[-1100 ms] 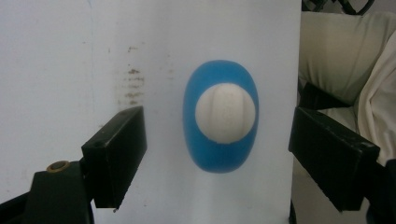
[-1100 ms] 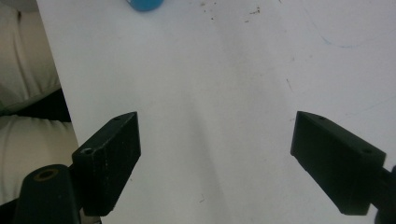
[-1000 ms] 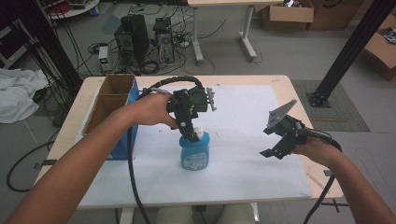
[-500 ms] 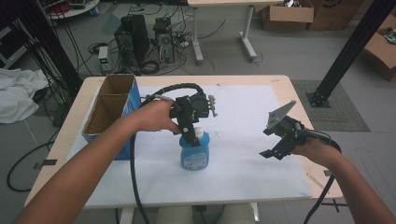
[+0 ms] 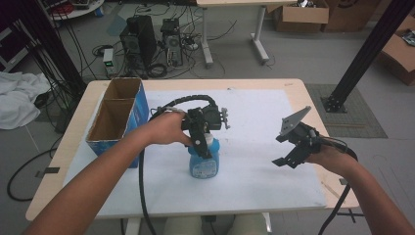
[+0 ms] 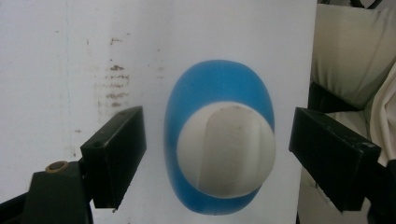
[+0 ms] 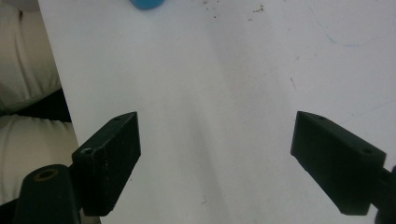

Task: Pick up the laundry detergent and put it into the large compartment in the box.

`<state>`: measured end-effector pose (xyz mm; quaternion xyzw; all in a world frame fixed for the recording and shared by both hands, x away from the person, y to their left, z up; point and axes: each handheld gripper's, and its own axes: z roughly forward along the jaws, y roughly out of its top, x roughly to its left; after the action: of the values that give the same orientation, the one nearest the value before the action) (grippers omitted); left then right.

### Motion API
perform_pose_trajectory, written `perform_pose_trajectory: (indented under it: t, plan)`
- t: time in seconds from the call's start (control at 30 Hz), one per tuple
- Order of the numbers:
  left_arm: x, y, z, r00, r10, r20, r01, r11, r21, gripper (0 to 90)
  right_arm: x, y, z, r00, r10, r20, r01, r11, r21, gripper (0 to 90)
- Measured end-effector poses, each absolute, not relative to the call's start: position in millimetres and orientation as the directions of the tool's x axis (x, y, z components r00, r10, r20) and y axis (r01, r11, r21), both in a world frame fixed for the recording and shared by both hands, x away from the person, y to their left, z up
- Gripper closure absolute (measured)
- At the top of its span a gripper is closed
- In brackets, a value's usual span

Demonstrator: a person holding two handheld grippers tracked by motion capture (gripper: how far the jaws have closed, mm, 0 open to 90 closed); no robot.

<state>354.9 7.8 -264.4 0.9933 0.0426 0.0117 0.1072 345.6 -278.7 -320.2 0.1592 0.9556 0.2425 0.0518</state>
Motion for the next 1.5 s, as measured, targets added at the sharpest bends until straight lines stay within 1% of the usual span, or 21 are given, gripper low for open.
perform_pose_trajectory:
  t: [0.67, 0.97, 1.17, 1.5]
  plan:
    - [352, 5, -287, 0.996, 0.093, 0.008, 0.09, -0.979, 0.184, 20.1, 346, -279, -321, -0.944, 0.329, -0.019, 0.279, 0.828, 0.486, 16.0]
    - [353, 5, -287, 0.996, 0.093, 0.012, 0.089, -0.979, 0.185, 20.9, 346, -278, -321, -0.944, 0.33, -0.016, 0.281, 0.827, 0.487, 16.0]
    - [353, 7, -287, 0.996, 0.09, 0.017, 0.085, -0.977, 0.194, 23.4, 346, -276, -321, -0.944, 0.329, -0.017, 0.28, 0.827, 0.488, 16.0]
    - [354, 7, -287, 0.995, 0.097, 0.017, 0.092, -0.977, 0.193, 23.7, 347, -276, -322, -0.946, 0.324, -0.019, 0.274, 0.828, 0.49, 16.0]
